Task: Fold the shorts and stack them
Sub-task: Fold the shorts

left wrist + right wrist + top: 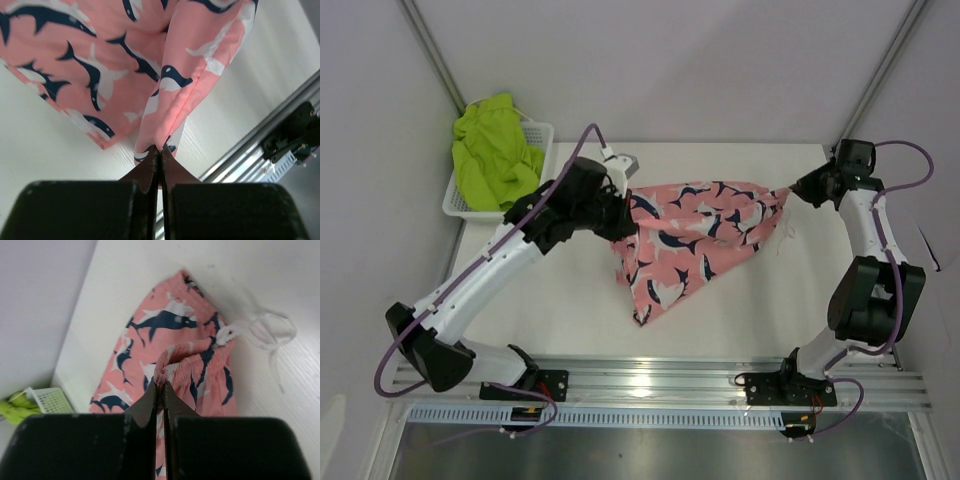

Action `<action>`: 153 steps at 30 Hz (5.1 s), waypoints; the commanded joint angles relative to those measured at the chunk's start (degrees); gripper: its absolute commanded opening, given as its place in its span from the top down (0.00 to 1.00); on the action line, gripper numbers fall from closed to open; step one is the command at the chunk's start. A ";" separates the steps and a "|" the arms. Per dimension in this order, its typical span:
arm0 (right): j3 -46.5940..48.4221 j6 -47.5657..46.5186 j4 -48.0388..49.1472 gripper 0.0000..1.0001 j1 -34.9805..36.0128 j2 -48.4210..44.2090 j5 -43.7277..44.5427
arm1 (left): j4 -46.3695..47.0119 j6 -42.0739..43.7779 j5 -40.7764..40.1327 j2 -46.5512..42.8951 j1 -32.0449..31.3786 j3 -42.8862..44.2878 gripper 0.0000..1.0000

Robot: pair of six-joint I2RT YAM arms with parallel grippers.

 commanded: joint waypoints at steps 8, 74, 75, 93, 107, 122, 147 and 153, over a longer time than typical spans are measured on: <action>8.08 9.51 16.75 1.00 0.12 9.90 -10.23 | -6.33 6.41 3.44 13.56 10.80 20.12 1.00; 14.67 1.78 37.15 0.11 4.25 36.27 -16.03 | 16.69 -6.51 -3.24 26.32 18.73 7.56 0.18; 14.32 1.87 37.42 0.12 4.25 36.54 -16.21 | 17.57 -6.77 -3.41 26.49 18.28 6.86 0.18; 15.02 8.38 48.66 0.25 4.87 45.94 -18.58 | 26.10 -11.96 1.68 35.45 11.69 4.39 0.19; 15.20 12.69 56.15 1.00 4.96 47.96 -19.55 | 29.44 -5.47 -4.72 29.68 5.10 -6.14 0.21; 15.55 8.38 50.34 1.00 4.78 47.35 -19.55 | 31.81 7.28 -23.36 12.87 -7.03 -17.41 0.15; 17.31 9.61 49.02 1.00 4.69 49.72 -20.96 | 25.92 24.25 -36.10 28.07 -19.25 -12.57 0.36; 17.13 9.70 49.28 1.00 4.61 49.72 -21.05 | 27.77 25.92 -37.87 30.35 -18.99 -12.22 0.46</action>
